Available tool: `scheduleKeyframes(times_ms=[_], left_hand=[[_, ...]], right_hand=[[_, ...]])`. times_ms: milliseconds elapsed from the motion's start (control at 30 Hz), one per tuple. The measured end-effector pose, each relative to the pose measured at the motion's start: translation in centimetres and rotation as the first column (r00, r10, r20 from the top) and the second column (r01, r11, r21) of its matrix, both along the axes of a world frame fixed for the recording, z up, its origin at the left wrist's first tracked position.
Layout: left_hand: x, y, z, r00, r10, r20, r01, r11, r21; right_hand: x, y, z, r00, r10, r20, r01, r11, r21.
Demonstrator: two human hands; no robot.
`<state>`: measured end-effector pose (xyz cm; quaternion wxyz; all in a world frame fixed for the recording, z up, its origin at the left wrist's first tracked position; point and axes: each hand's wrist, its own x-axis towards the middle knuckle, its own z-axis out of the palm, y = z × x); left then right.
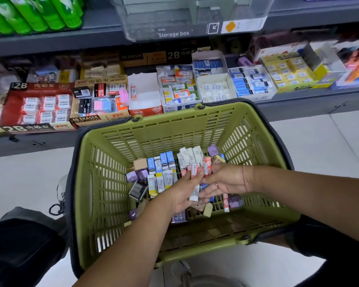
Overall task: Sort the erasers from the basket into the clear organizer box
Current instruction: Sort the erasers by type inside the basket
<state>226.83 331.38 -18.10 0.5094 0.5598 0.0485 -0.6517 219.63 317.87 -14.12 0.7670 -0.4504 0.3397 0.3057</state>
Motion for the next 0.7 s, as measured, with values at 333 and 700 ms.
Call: scheduleKeyframes(times_ms=[333, 700], left_hand=[[2.0, 2.7, 0.3, 0.949, 0.315, -0.012, -0.313, 0.946, 0.080], [3.1, 3.2, -0.4, 0.958, 0.284, -0.039, -0.276, 0.951, 0.141]], right_hand=[[3.5, 3.3, -0.3, 0.972, -0.234, 0.006, 0.234, 0.971, -0.040], [2.9, 3.2, -0.3, 0.984, -0.179, 0.021, 0.180, 0.966, -0.186]])
